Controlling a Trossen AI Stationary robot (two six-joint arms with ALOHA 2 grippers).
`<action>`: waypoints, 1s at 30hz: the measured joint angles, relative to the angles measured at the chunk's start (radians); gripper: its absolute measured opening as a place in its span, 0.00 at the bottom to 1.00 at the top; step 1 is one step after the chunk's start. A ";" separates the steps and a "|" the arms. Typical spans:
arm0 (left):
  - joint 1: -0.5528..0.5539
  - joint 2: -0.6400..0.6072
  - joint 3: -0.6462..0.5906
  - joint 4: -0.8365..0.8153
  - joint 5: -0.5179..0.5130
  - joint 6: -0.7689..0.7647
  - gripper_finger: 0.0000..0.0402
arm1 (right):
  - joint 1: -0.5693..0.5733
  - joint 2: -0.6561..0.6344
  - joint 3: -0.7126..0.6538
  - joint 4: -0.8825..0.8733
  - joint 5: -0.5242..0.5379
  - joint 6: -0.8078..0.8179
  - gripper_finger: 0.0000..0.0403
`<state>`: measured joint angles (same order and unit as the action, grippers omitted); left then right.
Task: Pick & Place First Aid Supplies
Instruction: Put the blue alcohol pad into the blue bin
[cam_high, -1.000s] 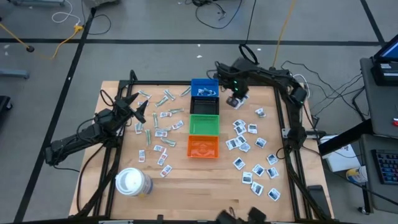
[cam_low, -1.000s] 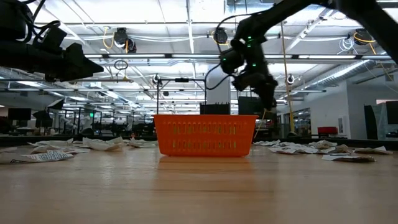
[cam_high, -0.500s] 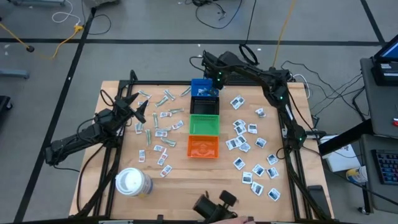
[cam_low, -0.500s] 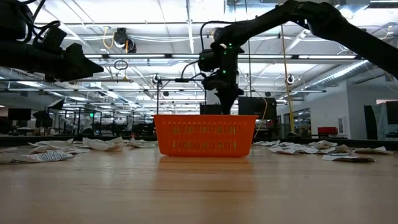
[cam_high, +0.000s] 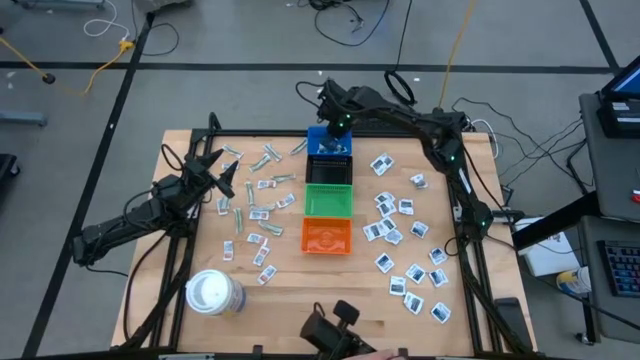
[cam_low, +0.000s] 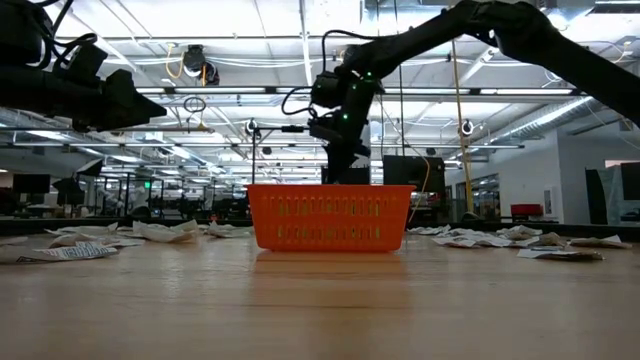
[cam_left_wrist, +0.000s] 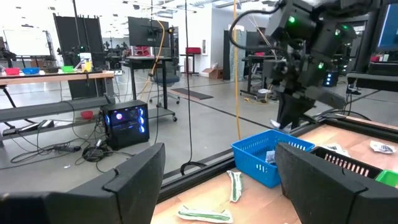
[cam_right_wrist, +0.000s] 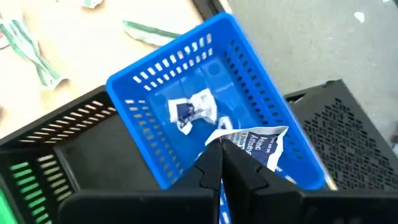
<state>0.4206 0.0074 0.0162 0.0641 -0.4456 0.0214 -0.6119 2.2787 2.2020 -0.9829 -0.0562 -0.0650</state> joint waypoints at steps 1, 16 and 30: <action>0.000 0.000 0.000 0.000 0.000 0.000 0.76 | 0.003 0.000 -0.012 0.009 0.001 0.000 0.00; 0.000 0.000 0.000 0.000 0.000 0.000 0.76 | 0.019 0.000 -0.098 0.097 0.006 0.026 0.27; 0.000 0.000 0.000 0.000 0.000 0.000 0.76 | 0.017 -0.066 -0.098 -0.104 0.007 0.122 0.45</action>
<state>0.4205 0.0073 0.0162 0.0641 -0.4454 0.0214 -0.5950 2.2124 2.1036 -1.0869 -0.0496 0.0565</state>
